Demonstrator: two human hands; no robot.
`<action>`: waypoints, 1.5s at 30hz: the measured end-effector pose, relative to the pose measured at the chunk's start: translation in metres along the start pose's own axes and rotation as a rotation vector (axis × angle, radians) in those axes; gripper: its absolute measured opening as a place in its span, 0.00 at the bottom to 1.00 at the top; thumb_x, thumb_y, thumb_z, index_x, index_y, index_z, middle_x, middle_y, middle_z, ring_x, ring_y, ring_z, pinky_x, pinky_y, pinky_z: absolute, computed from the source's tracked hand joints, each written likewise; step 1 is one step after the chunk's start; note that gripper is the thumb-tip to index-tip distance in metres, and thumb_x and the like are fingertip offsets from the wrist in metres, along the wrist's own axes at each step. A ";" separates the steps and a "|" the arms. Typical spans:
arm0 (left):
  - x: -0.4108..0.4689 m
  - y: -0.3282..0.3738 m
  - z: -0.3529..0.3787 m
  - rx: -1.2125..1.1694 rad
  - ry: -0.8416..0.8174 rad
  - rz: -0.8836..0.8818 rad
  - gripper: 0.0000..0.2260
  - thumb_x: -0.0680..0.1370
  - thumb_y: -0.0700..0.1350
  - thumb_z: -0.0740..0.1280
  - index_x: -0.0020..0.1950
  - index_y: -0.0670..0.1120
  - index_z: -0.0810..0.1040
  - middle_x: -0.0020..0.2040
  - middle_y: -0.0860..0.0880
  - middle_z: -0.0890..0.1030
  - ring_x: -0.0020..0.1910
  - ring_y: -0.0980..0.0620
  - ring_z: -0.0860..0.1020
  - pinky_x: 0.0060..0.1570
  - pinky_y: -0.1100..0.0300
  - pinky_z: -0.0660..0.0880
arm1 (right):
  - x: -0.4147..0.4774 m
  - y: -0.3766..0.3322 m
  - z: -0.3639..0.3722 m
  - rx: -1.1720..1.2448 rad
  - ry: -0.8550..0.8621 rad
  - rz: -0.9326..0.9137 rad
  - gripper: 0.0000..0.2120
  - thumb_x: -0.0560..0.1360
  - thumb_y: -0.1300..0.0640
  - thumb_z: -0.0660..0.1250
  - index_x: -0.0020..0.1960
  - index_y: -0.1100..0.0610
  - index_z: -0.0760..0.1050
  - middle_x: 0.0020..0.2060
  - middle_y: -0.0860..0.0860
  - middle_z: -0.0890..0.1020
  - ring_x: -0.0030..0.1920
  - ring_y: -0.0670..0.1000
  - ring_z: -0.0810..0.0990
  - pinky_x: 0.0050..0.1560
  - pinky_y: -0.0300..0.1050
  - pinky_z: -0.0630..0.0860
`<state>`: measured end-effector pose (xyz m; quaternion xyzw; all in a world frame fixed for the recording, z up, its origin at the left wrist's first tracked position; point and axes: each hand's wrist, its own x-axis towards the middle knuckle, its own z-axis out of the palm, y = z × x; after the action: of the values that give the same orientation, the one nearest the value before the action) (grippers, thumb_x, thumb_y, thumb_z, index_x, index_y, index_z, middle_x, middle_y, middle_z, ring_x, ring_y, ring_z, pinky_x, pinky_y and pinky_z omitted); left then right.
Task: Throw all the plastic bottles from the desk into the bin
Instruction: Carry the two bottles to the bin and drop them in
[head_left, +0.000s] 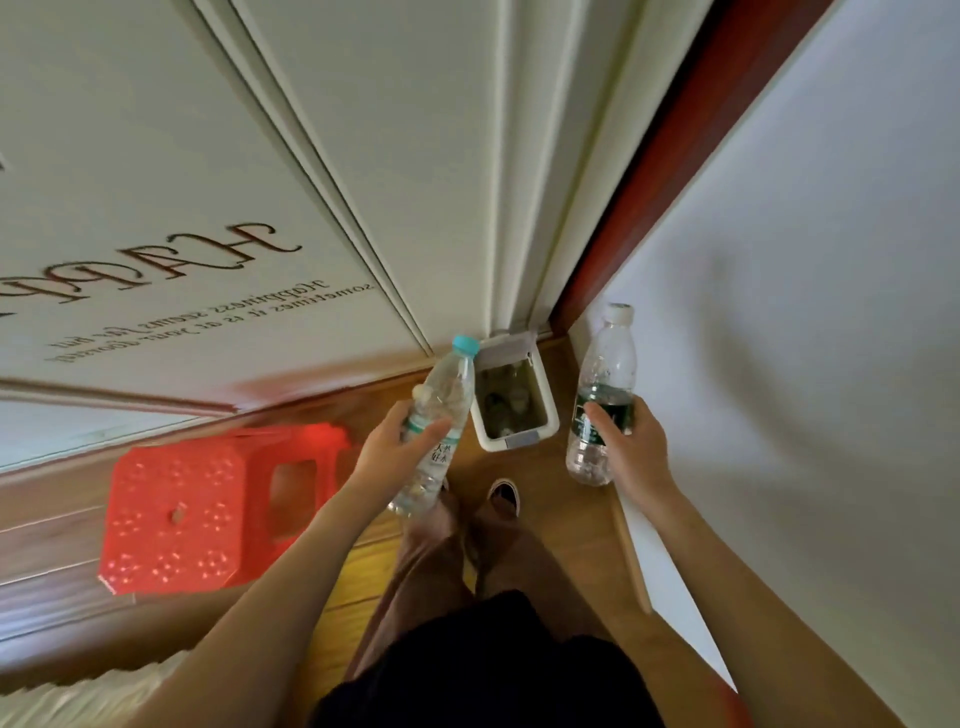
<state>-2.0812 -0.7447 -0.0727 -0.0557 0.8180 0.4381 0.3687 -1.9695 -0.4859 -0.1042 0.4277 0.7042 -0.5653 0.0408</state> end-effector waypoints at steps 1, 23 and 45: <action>0.018 -0.003 0.007 0.007 -0.015 -0.014 0.11 0.75 0.53 0.70 0.53 0.50 0.74 0.47 0.48 0.83 0.44 0.48 0.83 0.45 0.50 0.81 | 0.014 0.010 0.005 0.007 0.010 0.023 0.26 0.75 0.47 0.69 0.69 0.56 0.69 0.57 0.51 0.80 0.55 0.51 0.80 0.47 0.34 0.76; 0.315 -0.176 0.202 -0.004 -0.240 -0.062 0.15 0.75 0.55 0.68 0.59 0.52 0.72 0.49 0.53 0.81 0.45 0.57 0.81 0.40 0.65 0.77 | 0.234 0.269 0.107 0.234 -0.159 0.109 0.14 0.77 0.61 0.66 0.61 0.54 0.74 0.51 0.49 0.83 0.45 0.39 0.84 0.40 0.30 0.78; 0.369 -0.208 0.260 -0.068 -0.218 0.100 0.23 0.75 0.48 0.70 0.67 0.50 0.65 0.61 0.50 0.76 0.58 0.52 0.77 0.53 0.57 0.77 | 0.235 0.286 0.111 0.227 -0.088 0.091 0.19 0.72 0.50 0.72 0.61 0.52 0.76 0.47 0.47 0.85 0.48 0.43 0.84 0.42 0.31 0.78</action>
<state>-2.1177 -0.5894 -0.5438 0.0207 0.7594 0.4869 0.4311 -1.9792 -0.4486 -0.4884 0.4359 0.6128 -0.6573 0.0487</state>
